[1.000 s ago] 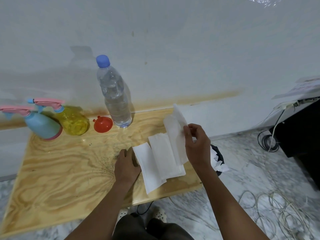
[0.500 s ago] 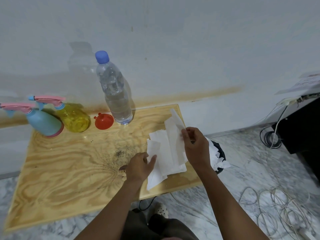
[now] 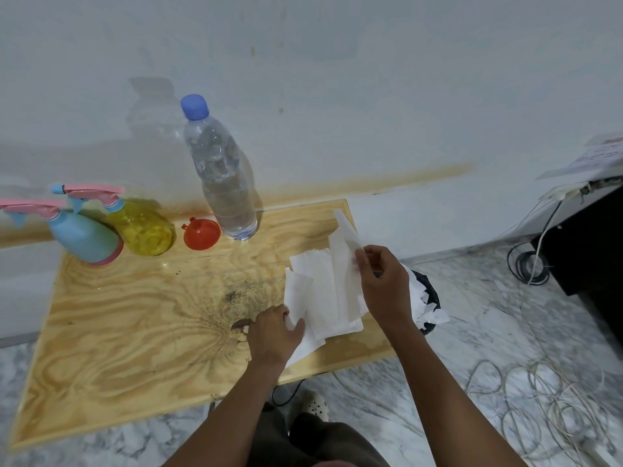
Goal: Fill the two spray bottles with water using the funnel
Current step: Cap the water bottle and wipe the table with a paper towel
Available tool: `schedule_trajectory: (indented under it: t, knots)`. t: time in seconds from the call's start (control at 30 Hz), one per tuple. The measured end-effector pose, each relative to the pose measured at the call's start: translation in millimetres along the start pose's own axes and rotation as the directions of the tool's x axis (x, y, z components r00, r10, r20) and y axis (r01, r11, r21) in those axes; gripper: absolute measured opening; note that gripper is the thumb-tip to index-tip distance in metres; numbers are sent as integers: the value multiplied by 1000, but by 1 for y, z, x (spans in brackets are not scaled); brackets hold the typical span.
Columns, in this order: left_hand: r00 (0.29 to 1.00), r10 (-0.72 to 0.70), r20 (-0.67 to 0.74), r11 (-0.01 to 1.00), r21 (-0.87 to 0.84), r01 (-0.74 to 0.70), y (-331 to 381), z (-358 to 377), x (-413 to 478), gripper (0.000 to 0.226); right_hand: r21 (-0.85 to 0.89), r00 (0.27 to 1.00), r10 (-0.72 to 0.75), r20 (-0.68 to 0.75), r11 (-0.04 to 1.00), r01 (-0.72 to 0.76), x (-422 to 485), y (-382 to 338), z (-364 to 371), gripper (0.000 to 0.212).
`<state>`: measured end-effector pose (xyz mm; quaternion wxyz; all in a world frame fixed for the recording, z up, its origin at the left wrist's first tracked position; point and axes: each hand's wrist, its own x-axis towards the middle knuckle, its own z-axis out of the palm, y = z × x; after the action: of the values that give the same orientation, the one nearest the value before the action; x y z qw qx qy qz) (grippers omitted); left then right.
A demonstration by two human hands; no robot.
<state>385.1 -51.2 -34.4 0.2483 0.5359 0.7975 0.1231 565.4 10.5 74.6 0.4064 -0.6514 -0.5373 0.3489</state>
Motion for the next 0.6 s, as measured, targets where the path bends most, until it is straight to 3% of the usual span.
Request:
schedule_trajectory:
  t: [0.13,0.23,0.4,0.47,0.6]
  knots:
    - [999,40,-8,996,82,-39,-1,9,-5,40,-7,1000,0,0,1000,0,-1,2,1,5]
    - [998,55,-31,995,81,-52,-2,14,-6,20,-4,1000,3,8,1000,-3,-2,3,2,3]
    - [997,-54,-62,953,-302,33,-3,3,-6,21,14,1000,8,-8,1000,-8,0,2,0,5]
    - [991,-41,-125,924,-383,-10,5,-7,-3,27,24,1000,10,-23,1000,-9,3,1,-3,7]
    - [964,1,-264,843,-519,-143,40,-31,3,14,58,998,13,-64,998,-9,7,-3,-9,9]
